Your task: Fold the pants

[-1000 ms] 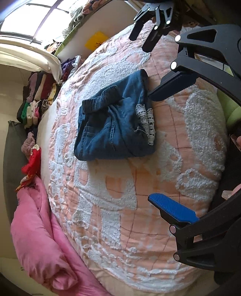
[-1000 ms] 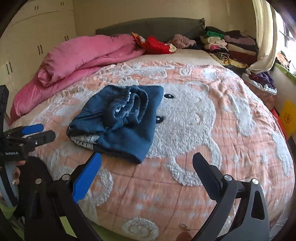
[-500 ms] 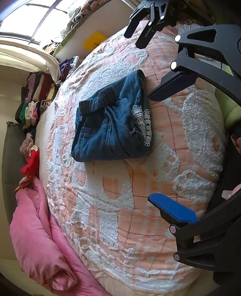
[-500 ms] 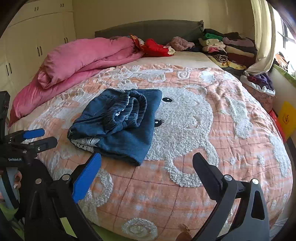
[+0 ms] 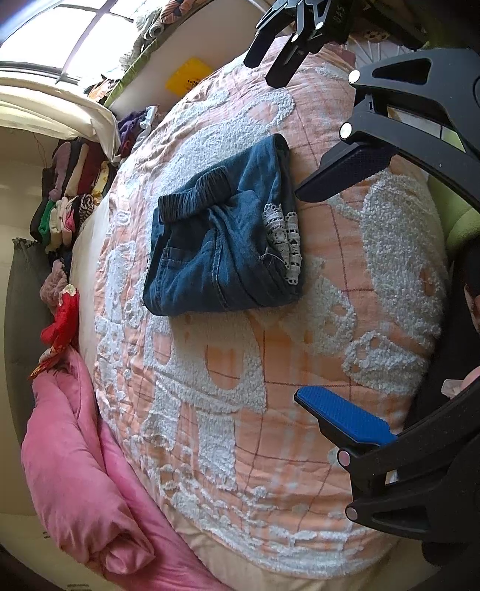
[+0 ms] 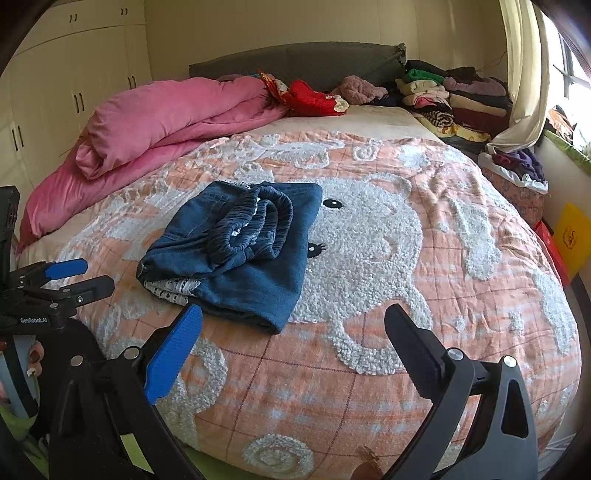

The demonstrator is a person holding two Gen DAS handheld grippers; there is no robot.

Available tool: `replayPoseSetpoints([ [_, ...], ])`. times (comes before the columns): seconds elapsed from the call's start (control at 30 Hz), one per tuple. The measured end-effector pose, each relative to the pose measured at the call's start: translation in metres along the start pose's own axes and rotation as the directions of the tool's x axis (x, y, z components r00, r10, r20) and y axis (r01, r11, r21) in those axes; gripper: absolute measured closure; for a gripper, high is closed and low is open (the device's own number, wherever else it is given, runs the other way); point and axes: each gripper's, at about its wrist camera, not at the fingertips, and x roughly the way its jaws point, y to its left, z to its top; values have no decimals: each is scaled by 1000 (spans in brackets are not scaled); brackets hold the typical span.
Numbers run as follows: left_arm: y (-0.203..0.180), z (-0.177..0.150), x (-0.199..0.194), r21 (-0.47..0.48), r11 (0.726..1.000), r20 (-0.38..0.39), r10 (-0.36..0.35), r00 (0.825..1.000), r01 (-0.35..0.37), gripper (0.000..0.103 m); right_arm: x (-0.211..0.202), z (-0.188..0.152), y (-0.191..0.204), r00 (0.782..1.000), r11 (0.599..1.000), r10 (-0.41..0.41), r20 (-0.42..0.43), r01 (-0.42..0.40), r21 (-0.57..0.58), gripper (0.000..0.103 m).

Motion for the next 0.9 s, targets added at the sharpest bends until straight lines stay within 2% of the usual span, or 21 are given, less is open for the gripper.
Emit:
replayPoseSetpoints([
  [0.9,1,1,-3,-5,1000,6,6,1000,-6,10,-4,1,1,1000,1000,-5,-1,5,-3,5],
])
